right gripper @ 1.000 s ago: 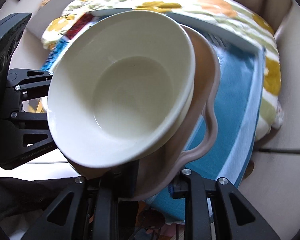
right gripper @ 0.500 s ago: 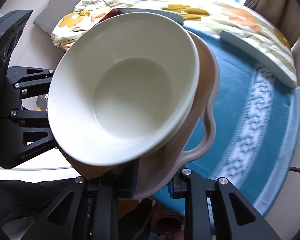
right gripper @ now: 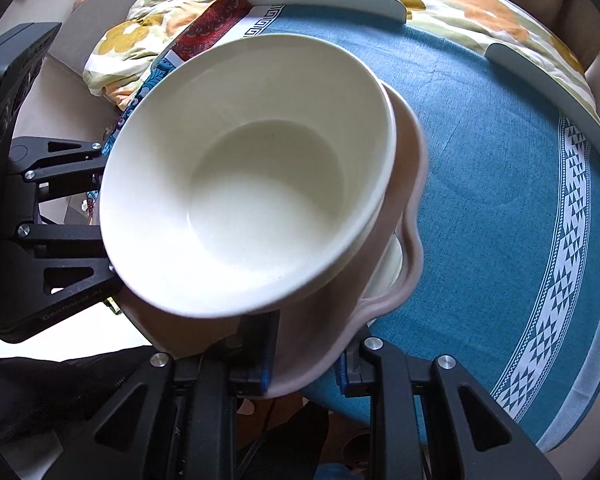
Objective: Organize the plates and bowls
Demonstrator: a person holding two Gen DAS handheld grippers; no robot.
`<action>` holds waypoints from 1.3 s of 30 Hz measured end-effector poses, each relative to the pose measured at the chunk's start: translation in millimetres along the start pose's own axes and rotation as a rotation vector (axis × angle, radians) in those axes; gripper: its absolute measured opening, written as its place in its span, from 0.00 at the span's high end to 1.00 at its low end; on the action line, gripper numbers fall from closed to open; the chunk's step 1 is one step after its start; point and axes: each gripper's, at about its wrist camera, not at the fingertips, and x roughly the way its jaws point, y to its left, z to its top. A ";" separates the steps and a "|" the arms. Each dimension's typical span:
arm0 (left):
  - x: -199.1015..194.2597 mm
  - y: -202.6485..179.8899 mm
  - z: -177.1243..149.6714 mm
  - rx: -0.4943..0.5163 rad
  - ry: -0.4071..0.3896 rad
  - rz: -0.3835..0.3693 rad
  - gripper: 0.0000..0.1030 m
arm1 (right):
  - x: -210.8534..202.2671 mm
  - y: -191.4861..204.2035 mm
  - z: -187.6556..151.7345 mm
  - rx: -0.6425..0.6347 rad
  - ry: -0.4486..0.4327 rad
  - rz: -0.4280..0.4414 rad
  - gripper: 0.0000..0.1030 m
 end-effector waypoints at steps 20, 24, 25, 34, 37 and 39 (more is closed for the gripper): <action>7.2 11.3 -3.7 -0.015 -0.008 0.003 0.83 | 6.1 -1.2 3.4 0.038 -0.025 -0.047 0.79; 7.9 13.1 -2.3 -0.029 0.024 -0.029 0.78 | 1.6 -2.9 1.8 0.049 -0.017 -0.063 0.79; 7.4 12.9 -2.5 -0.029 0.029 -0.043 0.76 | 1.1 -3.4 1.9 0.053 -0.013 -0.062 0.79; -0.2 2.4 -4.0 0.008 0.041 -0.083 0.49 | -2.5 1.0 -0.9 0.055 -0.005 -0.070 0.62; -4.9 1.4 -5.9 0.018 0.034 -0.071 0.42 | -6.9 3.6 -2.0 0.055 -0.011 -0.068 0.56; -9.6 0.1 -6.3 0.026 0.024 -0.069 0.40 | -11.2 4.7 -3.2 0.059 -0.019 -0.084 0.54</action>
